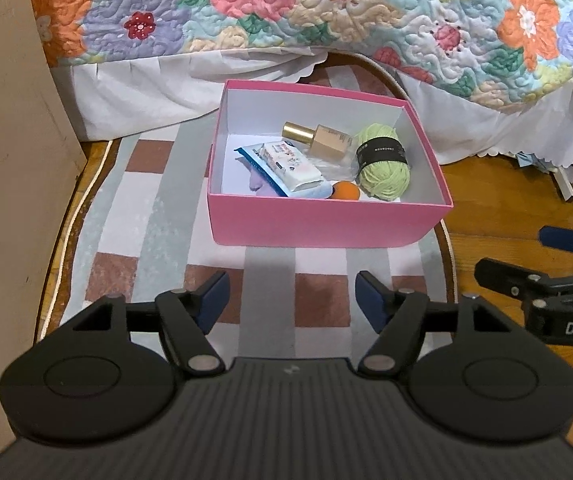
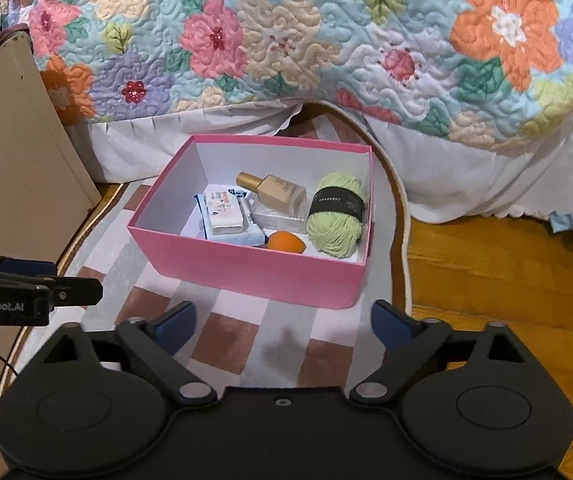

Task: Organize objects

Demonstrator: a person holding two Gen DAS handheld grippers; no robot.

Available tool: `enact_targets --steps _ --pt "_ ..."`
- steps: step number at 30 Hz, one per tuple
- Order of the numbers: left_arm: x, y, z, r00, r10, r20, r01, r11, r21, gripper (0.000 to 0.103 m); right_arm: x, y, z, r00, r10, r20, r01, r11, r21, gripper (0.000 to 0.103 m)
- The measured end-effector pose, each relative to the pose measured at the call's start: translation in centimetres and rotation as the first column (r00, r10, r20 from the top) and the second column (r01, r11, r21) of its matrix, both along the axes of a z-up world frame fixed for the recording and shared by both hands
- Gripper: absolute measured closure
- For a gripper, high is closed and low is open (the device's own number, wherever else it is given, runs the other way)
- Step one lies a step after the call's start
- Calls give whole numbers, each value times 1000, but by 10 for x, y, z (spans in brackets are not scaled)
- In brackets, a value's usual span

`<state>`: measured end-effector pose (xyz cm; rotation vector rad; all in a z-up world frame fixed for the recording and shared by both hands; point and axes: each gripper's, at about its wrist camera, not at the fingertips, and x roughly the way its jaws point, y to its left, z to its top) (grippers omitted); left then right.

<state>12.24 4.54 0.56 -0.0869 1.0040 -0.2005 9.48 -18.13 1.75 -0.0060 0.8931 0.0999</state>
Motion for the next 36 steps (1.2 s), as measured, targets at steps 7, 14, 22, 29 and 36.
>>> enact_targets --steps 7,14,22,29,36 --pt "0 1 -1 1000 12 -4 -12 1000 16 4 2 -3 3 999 -1 -33 3 998 55 1" --pt "2 -3 -4 999 27 -23 -25 994 102 0 4 -2 -6 998 -10 -66 14 998 57 1" --pt "1 -4 0 998 47 -46 -39 987 157 0 7 2 -6 997 -5 -72 8 999 50 1" --pt "-1 3 4 996 72 -60 -63 988 142 0 6 3 -6 996 -23 -83 26 999 36 1" --pt "3 7 -3 992 83 -91 -65 981 183 0 10 0 -23 990 -61 -130 67 997 37 1"
